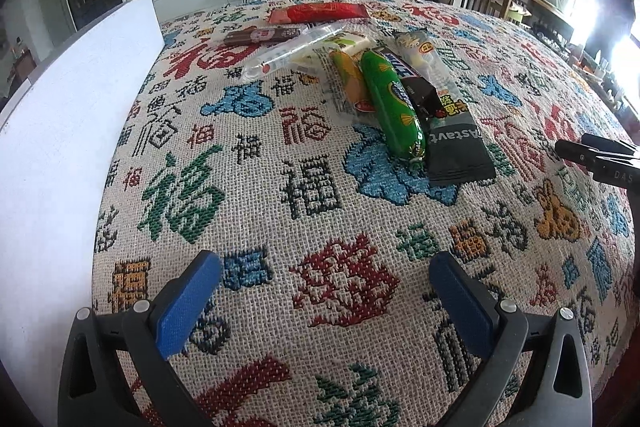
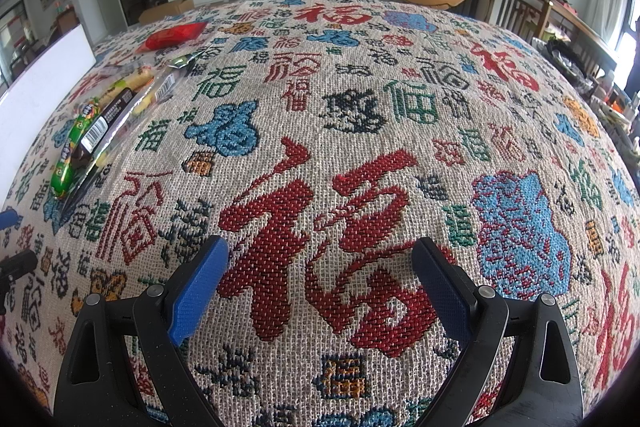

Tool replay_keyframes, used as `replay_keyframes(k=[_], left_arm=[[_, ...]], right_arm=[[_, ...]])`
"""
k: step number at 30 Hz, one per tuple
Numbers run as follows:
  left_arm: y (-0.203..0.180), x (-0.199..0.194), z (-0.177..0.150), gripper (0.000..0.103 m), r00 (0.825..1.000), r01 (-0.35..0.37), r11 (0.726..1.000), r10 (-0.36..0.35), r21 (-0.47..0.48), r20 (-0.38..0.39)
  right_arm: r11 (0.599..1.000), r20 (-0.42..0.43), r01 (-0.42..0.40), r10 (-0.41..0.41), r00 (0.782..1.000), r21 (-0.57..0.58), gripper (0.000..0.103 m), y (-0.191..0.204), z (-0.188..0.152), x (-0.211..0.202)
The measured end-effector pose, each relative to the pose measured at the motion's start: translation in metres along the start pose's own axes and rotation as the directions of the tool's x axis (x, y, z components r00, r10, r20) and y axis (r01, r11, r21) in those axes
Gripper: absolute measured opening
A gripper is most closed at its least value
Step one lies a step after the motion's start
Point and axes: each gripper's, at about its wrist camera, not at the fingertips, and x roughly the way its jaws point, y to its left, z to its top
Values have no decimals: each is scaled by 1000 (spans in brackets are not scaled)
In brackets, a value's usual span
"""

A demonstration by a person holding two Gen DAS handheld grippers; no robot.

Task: Organize snacks
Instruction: 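Grasp the clear-wrapped snack bar with the right tool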

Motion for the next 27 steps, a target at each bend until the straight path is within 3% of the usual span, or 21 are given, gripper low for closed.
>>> replay_keyframes(k=[7, 9, 11, 12, 14, 18, 22, 23, 24, 25, 26, 27], left_arm=[[1, 2, 2, 103, 1000, -4, 1000, 4, -4, 0], [1, 1, 2, 103, 1000, -5, 1000, 5, -4, 0], [1, 2, 2, 103, 1000, -4, 1000, 4, -5, 0], [1, 2, 2, 103, 1000, -4, 1000, 4, -5, 0], [1, 2, 2, 103, 1000, -4, 1000, 4, -5, 0], [1, 2, 2, 103, 1000, -4, 1000, 4, -5, 1], [1, 2, 2, 103, 1000, -4, 1000, 4, -5, 0], [1, 2, 2, 103, 1000, -4, 1000, 4, -5, 1], [1, 2, 3, 103, 1000, -4, 1000, 4, -5, 1], [1, 2, 3, 103, 1000, -4, 1000, 4, -5, 0], [1, 2, 3, 103, 1000, -3, 1000, 3, -6, 0], [1, 2, 3, 103, 1000, -4, 1000, 4, -6, 1]], right_arm=[[1000, -4, 4, -4, 1000, -7, 98, 2, 3, 4], [999, -10, 9, -8, 1000, 43, 100, 2, 12, 12], [997, -49, 29, -26, 998, 69, 99, 7, 19, 15], [998, -77, -9, 14, 997, 68, 99, 11, 25, 15], [986, -81, -138, 146, 986, 97, 96, 25, 46, 13], [965, -38, -251, 254, 966, 81, 96, 77, 109, 12], [985, -132, -155, 165, 977, 79, 92, 114, 144, 60], [985, -149, -142, 156, 976, 95, 83, 117, 145, 69], [983, -171, -147, 165, 971, 114, 57, 119, 145, 78], [980, -198, -151, 175, 964, 131, 37, 119, 138, 84], [974, -217, -163, 196, 956, 160, 30, 117, 133, 90], [971, -185, -162, 194, 963, 177, 35, 116, 130, 87]])
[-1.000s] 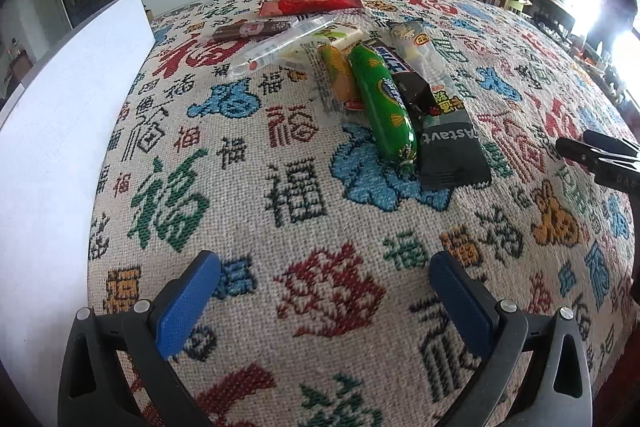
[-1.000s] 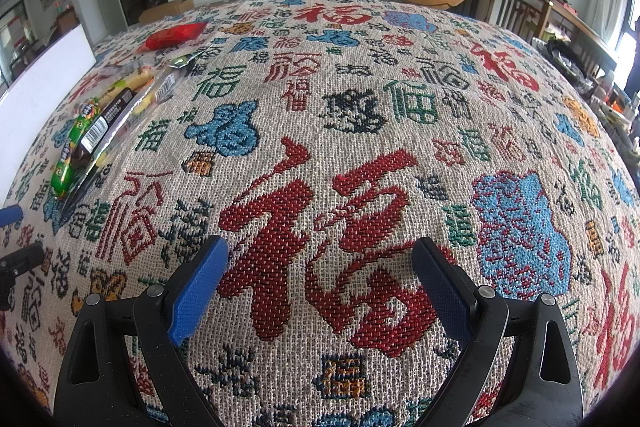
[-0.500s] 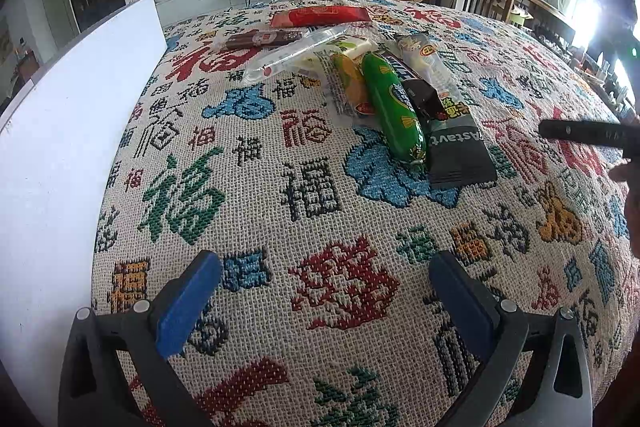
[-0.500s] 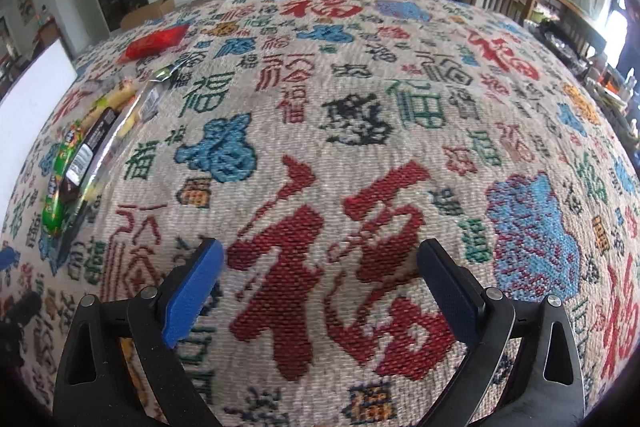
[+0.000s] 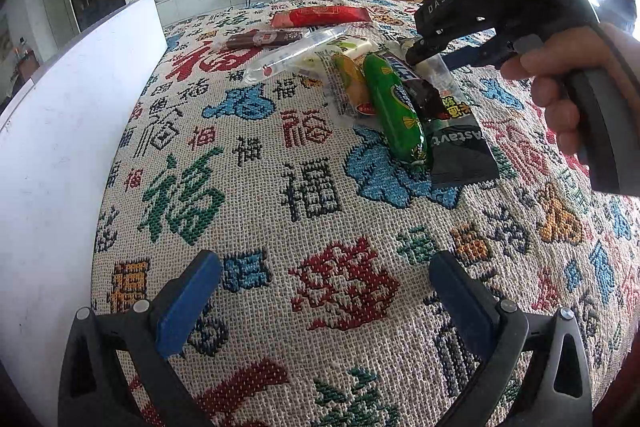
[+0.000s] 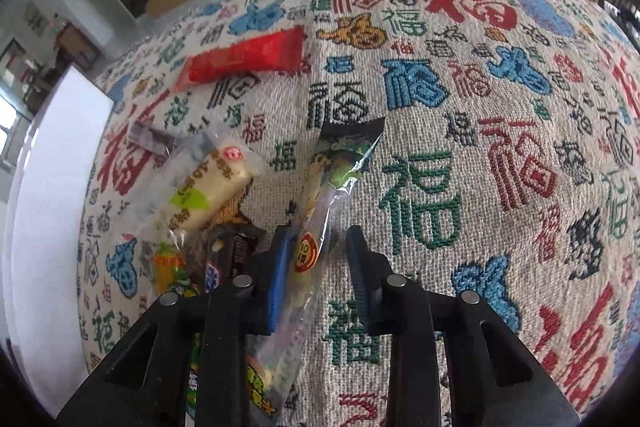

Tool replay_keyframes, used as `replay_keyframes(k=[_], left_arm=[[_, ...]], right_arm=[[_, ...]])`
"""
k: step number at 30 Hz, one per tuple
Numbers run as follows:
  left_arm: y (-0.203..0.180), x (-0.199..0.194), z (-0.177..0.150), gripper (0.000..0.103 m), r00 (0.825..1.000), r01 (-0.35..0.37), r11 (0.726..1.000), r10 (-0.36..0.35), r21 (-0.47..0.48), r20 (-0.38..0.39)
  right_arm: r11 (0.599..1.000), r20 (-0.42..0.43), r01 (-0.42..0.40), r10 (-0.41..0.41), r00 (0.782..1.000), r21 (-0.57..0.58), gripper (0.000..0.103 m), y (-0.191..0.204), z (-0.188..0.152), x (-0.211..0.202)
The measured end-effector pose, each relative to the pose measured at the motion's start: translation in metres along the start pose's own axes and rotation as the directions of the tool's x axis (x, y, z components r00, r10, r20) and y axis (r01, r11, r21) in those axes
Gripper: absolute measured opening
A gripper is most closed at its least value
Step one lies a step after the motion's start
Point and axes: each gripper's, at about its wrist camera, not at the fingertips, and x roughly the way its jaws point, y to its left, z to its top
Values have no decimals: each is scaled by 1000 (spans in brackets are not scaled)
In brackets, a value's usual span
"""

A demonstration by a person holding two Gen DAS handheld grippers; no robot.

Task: Organize snacks
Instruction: 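Grasp the clear-wrapped snack bar with the right tool, then lift the clear snack bar with the right tool while the left tool grasps the green tube snack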

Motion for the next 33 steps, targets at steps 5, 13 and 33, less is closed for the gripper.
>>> replay_keyframes(k=[5, 13, 33], left_arm=[[0, 1, 1, 103, 1000, 3, 1000, -3, 4, -2], [0, 1, 1, 103, 1000, 3, 1000, -3, 4, -2], [-47, 36, 70, 58, 998, 16, 1000, -16, -10, -56]], right_arm=[[968, 9, 57, -57, 998, -244, 54, 25, -23, -2], [964, 53, 141, -132, 990, -224, 23, -45, -51, -42], [967, 235, 179, -134, 963, -181, 72, -107, -103, -66]])
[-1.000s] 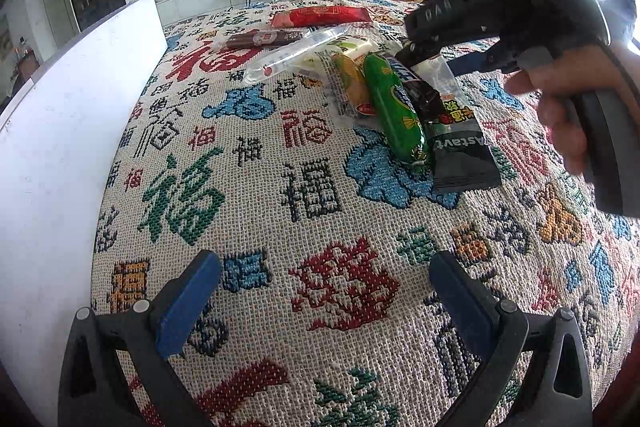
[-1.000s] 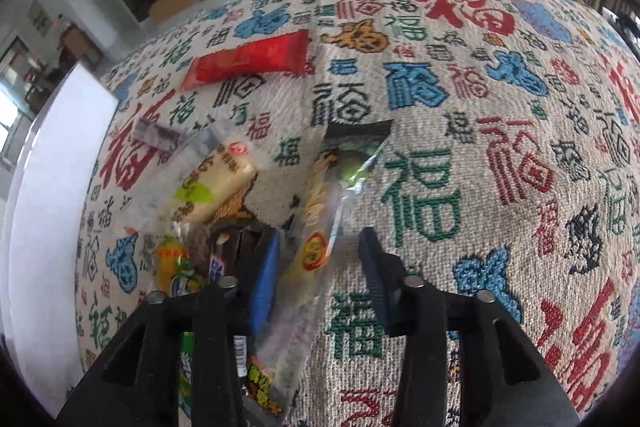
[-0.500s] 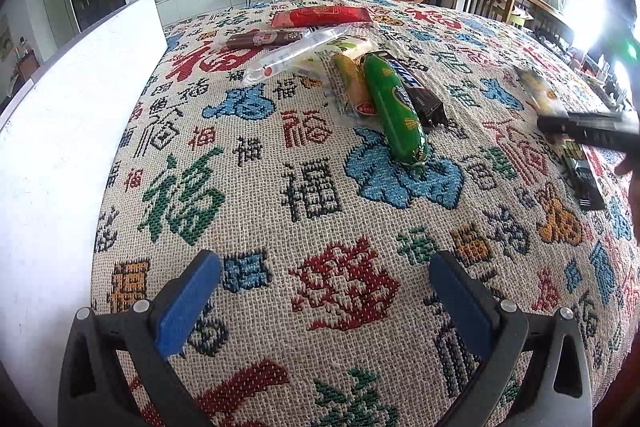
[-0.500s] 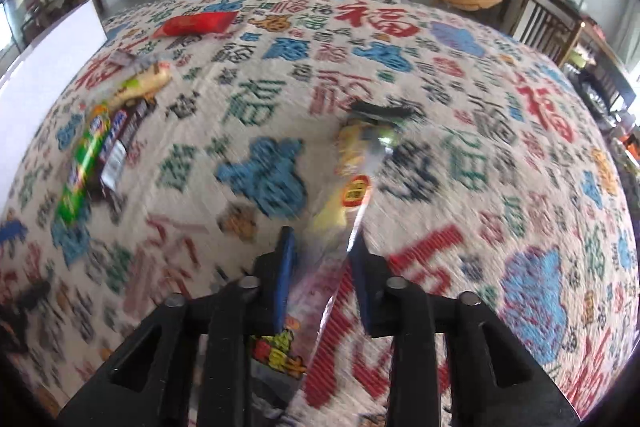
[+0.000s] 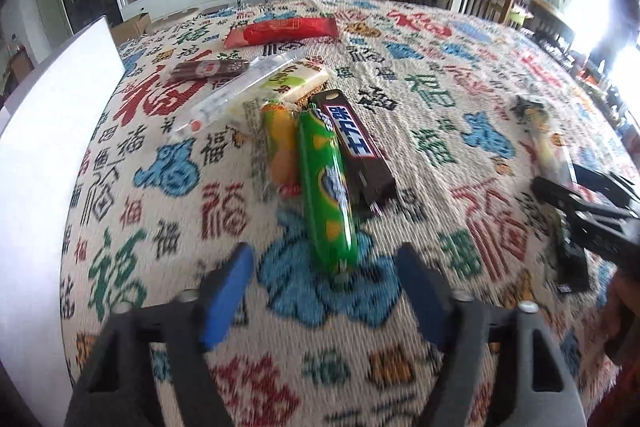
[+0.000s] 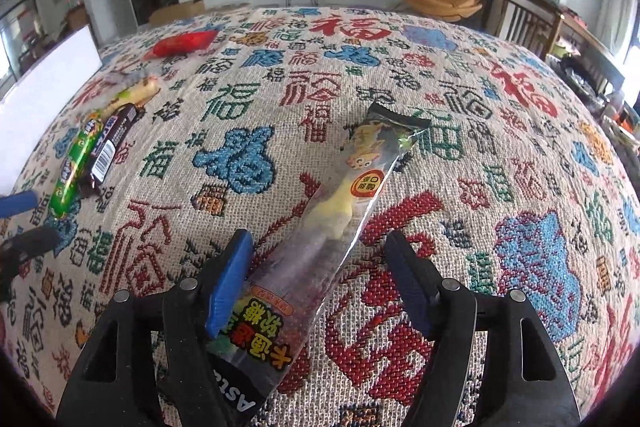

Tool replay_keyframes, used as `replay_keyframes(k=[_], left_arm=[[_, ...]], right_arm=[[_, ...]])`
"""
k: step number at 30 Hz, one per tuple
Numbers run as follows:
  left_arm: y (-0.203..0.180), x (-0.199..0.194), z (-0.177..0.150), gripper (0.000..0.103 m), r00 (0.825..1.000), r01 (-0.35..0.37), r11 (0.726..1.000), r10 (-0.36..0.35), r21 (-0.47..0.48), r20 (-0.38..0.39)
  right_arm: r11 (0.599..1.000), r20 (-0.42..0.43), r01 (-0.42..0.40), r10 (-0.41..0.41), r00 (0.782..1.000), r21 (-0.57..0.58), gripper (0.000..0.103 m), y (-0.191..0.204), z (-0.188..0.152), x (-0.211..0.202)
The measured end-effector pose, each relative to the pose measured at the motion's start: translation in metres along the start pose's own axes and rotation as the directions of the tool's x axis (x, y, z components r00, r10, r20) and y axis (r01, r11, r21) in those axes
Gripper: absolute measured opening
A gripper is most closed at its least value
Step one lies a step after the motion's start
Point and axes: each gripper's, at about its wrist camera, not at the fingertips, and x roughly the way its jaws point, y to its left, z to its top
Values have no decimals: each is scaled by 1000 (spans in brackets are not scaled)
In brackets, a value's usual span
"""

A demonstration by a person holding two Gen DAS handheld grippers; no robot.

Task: Organize snacks
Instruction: 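Lift the clear snack bar with the right tool while the left tool grasps the green tube snack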

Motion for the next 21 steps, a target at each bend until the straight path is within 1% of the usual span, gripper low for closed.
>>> replay_keyframes(k=[1, 2, 3, 5, 6, 11, 12, 13, 14, 15, 16, 17, 18, 19, 20, 21], left_arm=[[1, 1, 4, 46, 1000, -10, 1000, 10, -8, 17], [4, 1, 6, 32, 1000, 10, 1000, -9, -30, 23], [8, 0, 6, 23, 999, 27, 998, -26, -54, 22], [17, -6, -1, 23, 997, 75, 993, -73, -91, 18], [20, -10, -7, 23, 996, 85, 992, -85, -94, 8], [29, -52, -67, 23, 989, 135, 984, -140, -115, -42], [31, -58, -75, 29, 988, 141, 983, -147, -121, -46], [31, -63, -80, 49, 987, 146, 982, -153, -123, -50], [31, -66, -82, 64, 987, 148, 982, -155, -119, -51], [30, -67, -82, 87, 988, 144, 984, -149, -106, -42], [27, -69, -82, 91, 991, 130, 988, -133, -85, -30], [25, -68, -81, 91, 993, 114, 992, -116, -60, -28], [22, -64, -79, 91, 995, 90, 995, -92, -33, -45], [20, -59, -76, 90, 995, 75, 997, -76, -14, -68], [17, -55, -75, 90, 994, 66, 998, -65, 9, -87], [15, -54, -76, 84, 994, 61, 998, -59, 27, -91]], right_arm=[[1000, 0, 1, -1, 1000, 0, 72, -1, -1, 1], [1000, 0, 0, 0, 1000, 0, 72, -2, -1, 2], [1000, 0, 0, 0, 1000, 1, 72, -2, -1, 1], [1000, 0, 0, 0, 1000, 1, 72, -1, -1, 1], [1000, 0, 0, 0, 1000, 1, 72, -1, -1, 2], [1000, 1, -1, 1, 1000, 2, 72, -2, -1, 3], [1000, 1, -2, 2, 1000, 2, 72, -2, -1, 3], [1000, 1, -2, 2, 1000, 3, 72, -2, -1, 3], [1000, 1, -2, 2, 1000, 3, 72, -2, -1, 3], [1000, 1, -3, 3, 1000, 4, 72, -2, -1, 3], [1000, 2, -5, 5, 1000, 4, 72, -2, -2, 3], [1000, 2, -10, 10, 1000, 5, 73, -3, -2, 3], [1000, 0, -31, 31, 1000, 8, 80, -4, -2, 5], [997, -4, -75, 75, 997, 9, 85, -5, -1, 6], [993, -29, -117, 117, 993, 7, 88, -8, 3, 7], [988, -81, -150, 152, 985, 20, 88, -13, 11, 9]])
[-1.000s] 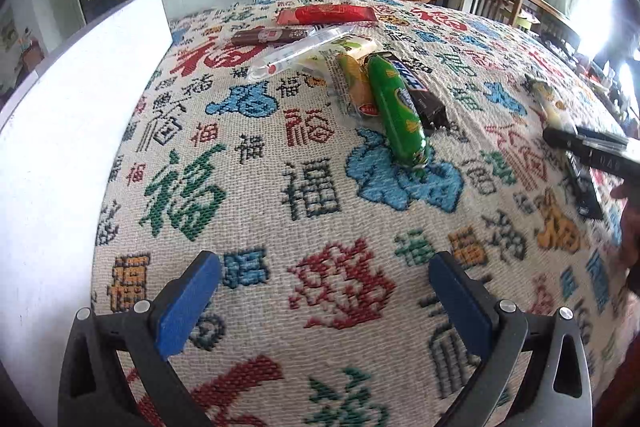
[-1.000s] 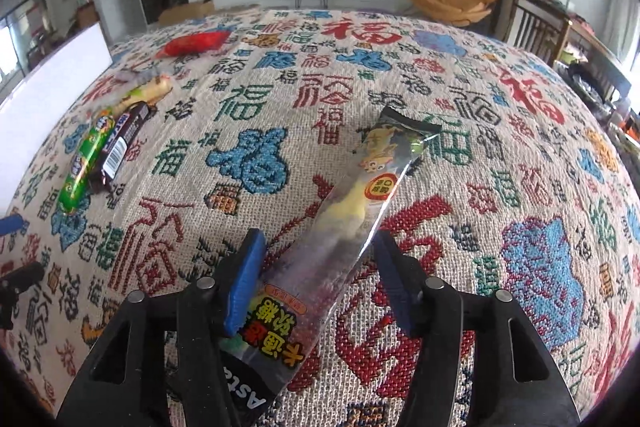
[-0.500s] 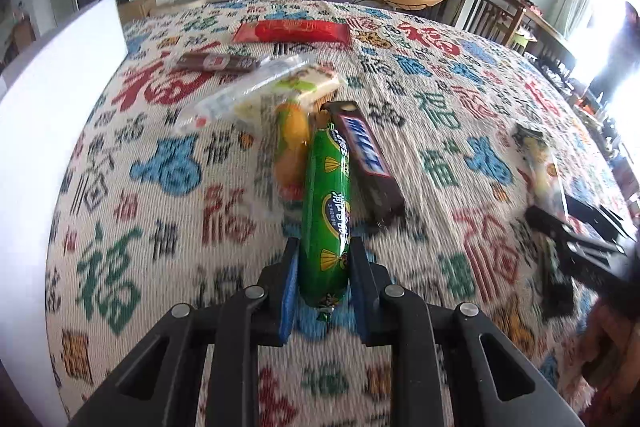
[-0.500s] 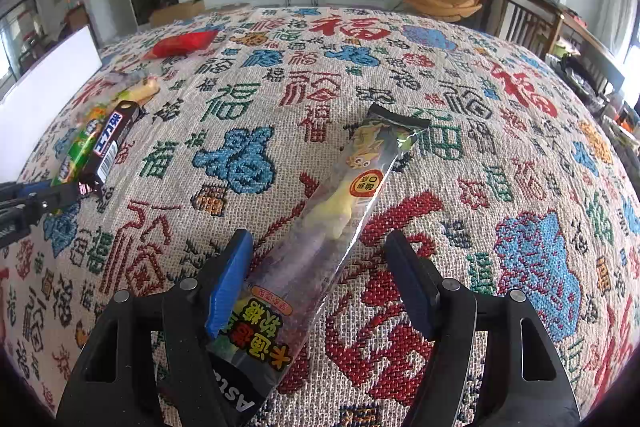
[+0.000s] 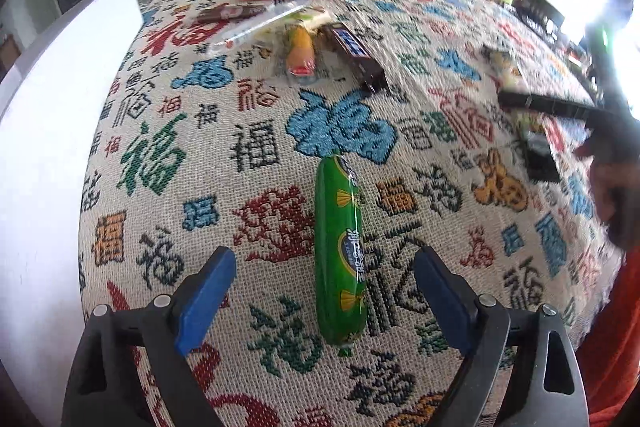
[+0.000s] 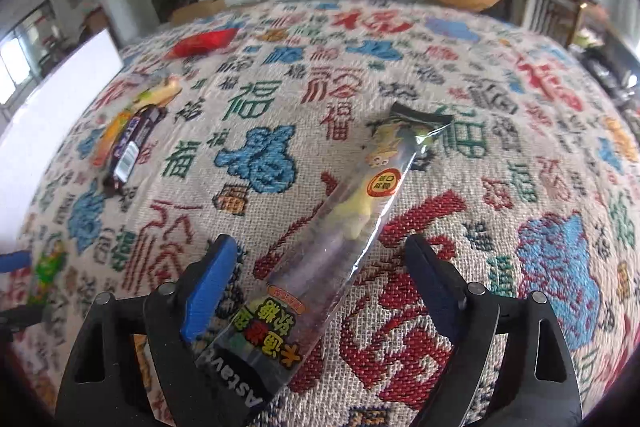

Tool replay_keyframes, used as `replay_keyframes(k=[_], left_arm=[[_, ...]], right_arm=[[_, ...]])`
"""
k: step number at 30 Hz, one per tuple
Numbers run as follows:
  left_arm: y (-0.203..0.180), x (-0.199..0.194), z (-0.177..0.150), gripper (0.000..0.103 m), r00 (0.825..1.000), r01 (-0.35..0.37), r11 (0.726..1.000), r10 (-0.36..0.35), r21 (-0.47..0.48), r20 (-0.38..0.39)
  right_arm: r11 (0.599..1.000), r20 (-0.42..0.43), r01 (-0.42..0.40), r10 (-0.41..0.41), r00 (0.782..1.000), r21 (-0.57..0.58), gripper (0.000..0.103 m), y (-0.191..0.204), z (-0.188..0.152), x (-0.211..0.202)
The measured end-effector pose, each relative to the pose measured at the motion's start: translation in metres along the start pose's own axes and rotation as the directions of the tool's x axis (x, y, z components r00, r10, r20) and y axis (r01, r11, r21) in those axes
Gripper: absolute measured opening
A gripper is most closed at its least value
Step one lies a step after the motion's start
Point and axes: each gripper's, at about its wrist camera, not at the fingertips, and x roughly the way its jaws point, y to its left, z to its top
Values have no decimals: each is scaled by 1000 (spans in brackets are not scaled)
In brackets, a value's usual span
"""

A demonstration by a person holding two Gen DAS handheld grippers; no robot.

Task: Organize snacks
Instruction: 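Lift the clear snack bar with the right tool while the left tool grasps the green tube snack, then carry both snacks over the white box and open both tools to drop them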

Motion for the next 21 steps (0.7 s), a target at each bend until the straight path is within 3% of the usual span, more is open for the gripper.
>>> replay_keyframes(k=[1, 2, 4, 7, 10, 11, 12, 13, 17, 21], left_arm=[[-1, 1, -1, 71, 1000, -10, 1000, 10, 14, -2], [-5, 0, -2, 65, 999, -45, 998, 44, 33, 12], [-6, -4, -4, 23, 999, -22, 999, 21, 35, 41], [-1, -8, -7, 23, 998, 29, 1000, -29, -11, 51], [11, -21, -15, 23, 993, 91, 993, -85, -74, 82], [15, -28, -17, 23, 990, 113, 989, -104, -94, 99], [18, -35, -19, 23, 986, 132, 985, -120, -111, 113], [23, -45, -21, 23, 982, 155, 979, -138, -131, 133], [39, -89, -24, 23, 955, 238, 954, -195, -184, 224], [66, -131, -22, 23, 930, 277, 934, -201, -225, 308]], right_arm=[[998, -54, -37, 40, 998, 44, 87, -7, 8, 0], [990, -104, -74, 87, 991, 122, 87, -17, 17, 0], [959, -175, -95, 145, 974, 266, 87, -31, 28, -2], [939, -250, -73, 164, 954, 336, 86, -30, 41, 1], [955, -286, -10, 99, 953, 297, 78, -12, 37, 11], [961, -273, 30, 47, 961, 274, 69, -7, 34, 11], [969, -254, 61, 2, 967, 240, 39, -2, 33, 10], [975, -257, 102, -48, 965, 198, 29, 1, 32, 10], [964, -207, 68, -14, 978, 258, 12, -14, 29, -9], [967, -134, -56, 92, 987, 250, 11, -1, 42, -48]])
